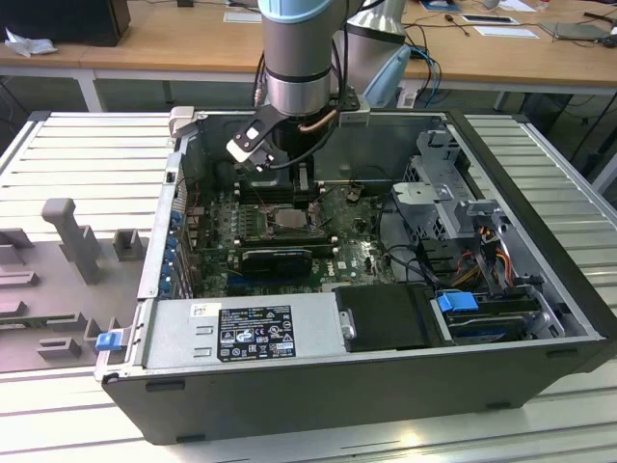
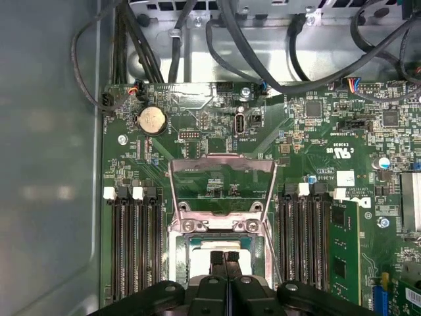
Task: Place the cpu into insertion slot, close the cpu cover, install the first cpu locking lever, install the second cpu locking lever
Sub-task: 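Close the cpu cover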
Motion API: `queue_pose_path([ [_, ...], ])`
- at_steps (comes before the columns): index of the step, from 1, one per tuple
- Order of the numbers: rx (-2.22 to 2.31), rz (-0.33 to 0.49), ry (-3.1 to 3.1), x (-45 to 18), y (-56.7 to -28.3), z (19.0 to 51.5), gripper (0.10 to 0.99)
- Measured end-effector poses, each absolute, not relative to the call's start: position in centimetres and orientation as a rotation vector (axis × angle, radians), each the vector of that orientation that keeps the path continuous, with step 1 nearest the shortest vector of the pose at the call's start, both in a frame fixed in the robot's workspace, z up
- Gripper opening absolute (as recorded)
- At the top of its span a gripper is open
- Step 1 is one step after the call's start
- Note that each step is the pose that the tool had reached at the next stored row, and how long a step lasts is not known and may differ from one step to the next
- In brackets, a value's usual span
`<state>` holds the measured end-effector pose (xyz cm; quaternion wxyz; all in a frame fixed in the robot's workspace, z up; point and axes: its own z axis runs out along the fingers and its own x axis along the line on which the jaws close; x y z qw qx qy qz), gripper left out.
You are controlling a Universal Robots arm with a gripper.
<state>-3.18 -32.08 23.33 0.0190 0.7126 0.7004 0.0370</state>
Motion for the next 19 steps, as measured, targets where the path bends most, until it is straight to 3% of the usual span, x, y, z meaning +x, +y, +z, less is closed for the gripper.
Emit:
queue_pose_path([
  [19, 2.212, 0.114, 2.175, -1.1, -32.1, 26.1, 0.106],
])
